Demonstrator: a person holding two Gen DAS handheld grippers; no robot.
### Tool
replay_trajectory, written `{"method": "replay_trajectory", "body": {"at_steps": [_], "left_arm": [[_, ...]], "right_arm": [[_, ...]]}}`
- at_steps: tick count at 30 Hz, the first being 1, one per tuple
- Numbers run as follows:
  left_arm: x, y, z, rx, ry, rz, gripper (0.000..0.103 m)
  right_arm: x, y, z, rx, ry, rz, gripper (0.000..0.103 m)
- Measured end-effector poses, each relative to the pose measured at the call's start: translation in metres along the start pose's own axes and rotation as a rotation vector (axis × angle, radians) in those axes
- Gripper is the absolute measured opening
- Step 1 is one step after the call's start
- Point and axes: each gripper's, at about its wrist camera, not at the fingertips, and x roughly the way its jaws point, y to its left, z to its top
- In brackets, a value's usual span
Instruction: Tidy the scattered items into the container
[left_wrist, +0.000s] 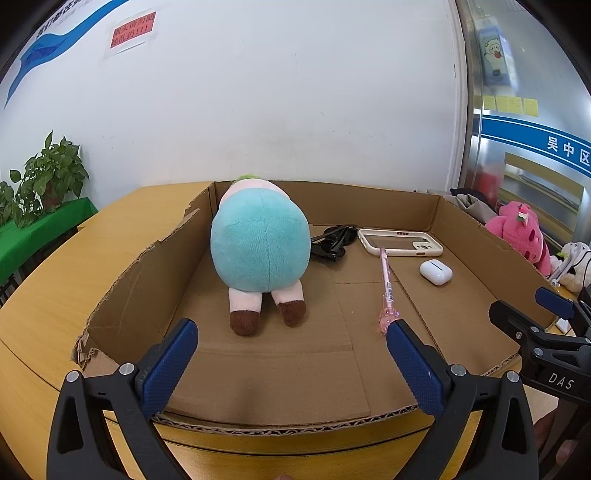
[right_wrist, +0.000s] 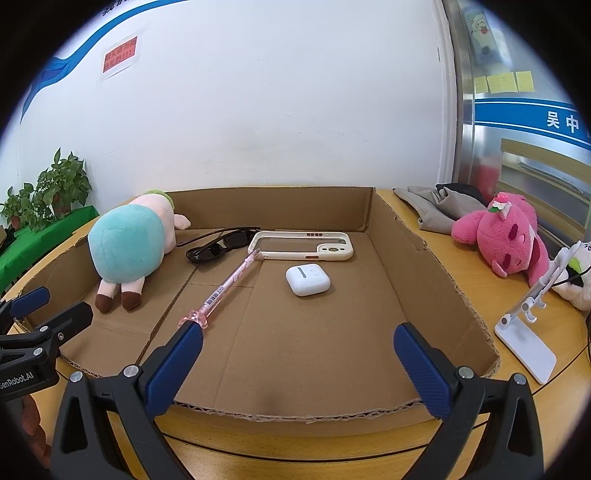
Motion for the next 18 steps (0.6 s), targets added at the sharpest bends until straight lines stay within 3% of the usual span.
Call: {"method": "replay_trajectory", "body": {"at_steps": [18], "left_arm": [[-0.0009,-0.0007,-0.0009,0.000,-0.001,0.003,0.103]], "right_arm": [[-0.0004,0.0004,0.0004,0.001,0.000,-0.002,0.103]]}}
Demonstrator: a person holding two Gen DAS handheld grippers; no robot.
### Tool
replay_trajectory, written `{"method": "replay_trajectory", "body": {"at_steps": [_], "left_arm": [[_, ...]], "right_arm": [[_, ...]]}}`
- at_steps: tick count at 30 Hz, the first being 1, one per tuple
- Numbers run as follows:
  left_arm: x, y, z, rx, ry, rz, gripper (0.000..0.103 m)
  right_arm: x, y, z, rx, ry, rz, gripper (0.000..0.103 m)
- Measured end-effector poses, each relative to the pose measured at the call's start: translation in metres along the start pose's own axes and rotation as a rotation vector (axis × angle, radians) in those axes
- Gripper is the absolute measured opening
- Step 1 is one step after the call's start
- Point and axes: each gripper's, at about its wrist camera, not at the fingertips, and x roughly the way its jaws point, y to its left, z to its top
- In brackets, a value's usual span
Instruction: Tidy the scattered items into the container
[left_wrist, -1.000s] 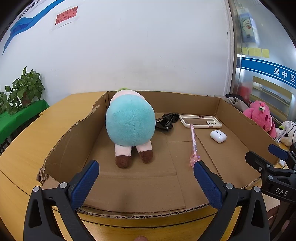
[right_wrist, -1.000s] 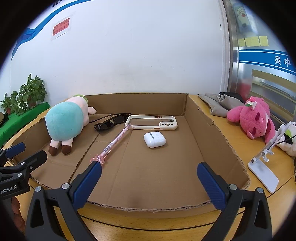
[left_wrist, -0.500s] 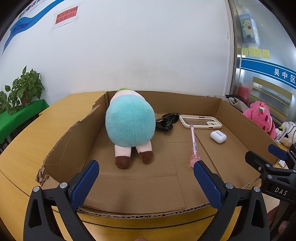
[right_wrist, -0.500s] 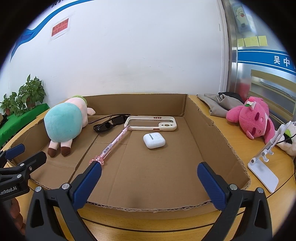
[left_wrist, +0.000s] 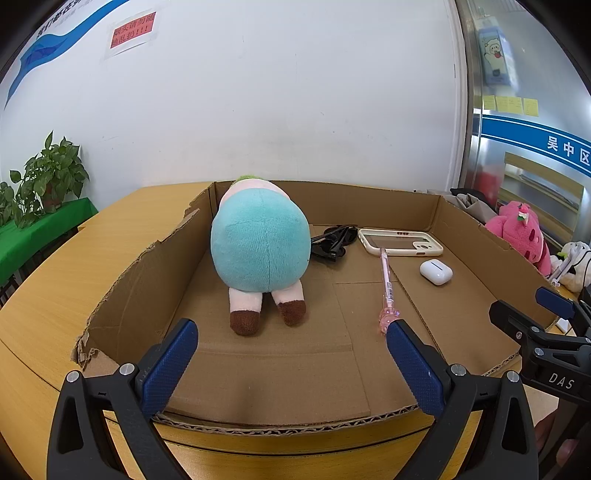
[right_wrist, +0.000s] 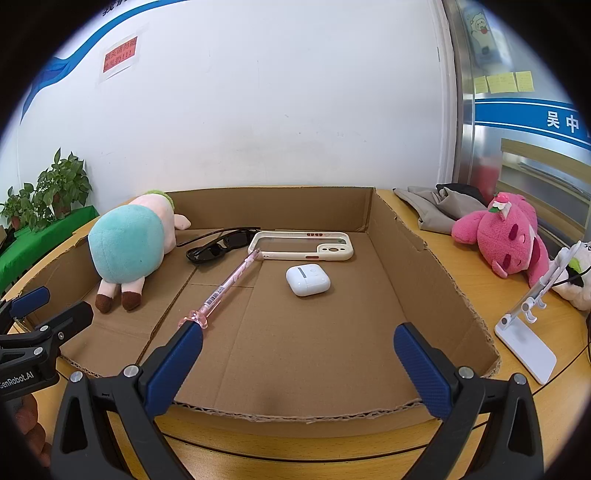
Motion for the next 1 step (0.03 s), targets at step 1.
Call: {"method": "replay_trajectory", "body": {"at_steps": [1], "left_arm": [[-0.0001,0.0001,0.0000,0.000,0.000,0.000,0.103]], "right_arm": [[0.0000,0.0000,-0.0001,0.000,0.000,0.000,0.103]]}}
